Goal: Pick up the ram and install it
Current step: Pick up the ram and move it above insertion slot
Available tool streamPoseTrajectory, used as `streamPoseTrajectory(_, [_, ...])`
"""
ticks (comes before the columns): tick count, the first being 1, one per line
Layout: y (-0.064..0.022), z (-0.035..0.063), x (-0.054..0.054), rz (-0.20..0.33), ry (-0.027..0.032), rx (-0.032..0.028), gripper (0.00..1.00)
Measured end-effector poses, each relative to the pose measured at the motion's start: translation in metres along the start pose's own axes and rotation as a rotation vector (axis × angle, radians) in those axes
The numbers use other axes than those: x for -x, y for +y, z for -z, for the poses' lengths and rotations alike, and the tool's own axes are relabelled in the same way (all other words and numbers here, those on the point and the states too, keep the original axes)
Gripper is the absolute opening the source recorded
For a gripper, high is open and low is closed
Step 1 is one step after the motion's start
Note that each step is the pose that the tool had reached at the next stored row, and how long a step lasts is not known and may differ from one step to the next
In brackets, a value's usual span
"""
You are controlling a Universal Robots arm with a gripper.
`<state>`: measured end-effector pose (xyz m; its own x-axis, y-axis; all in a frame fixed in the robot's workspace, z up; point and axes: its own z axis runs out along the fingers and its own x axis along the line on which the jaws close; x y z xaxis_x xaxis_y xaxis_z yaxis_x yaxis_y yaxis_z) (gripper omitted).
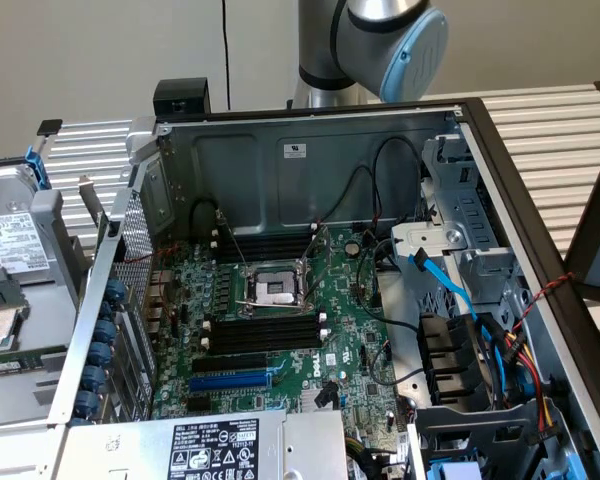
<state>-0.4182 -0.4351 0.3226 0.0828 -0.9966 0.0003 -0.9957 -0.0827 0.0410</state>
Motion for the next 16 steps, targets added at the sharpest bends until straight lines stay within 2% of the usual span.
streamPoseTrajectory(9, [-0.0032, 0.0409, -0.002, -0.001, -0.0011, 0.012, 0.13])
streamPoseTrajectory(16, [-0.007, 0.065, -0.003, -0.001, -0.003, 0.035, 0.13])
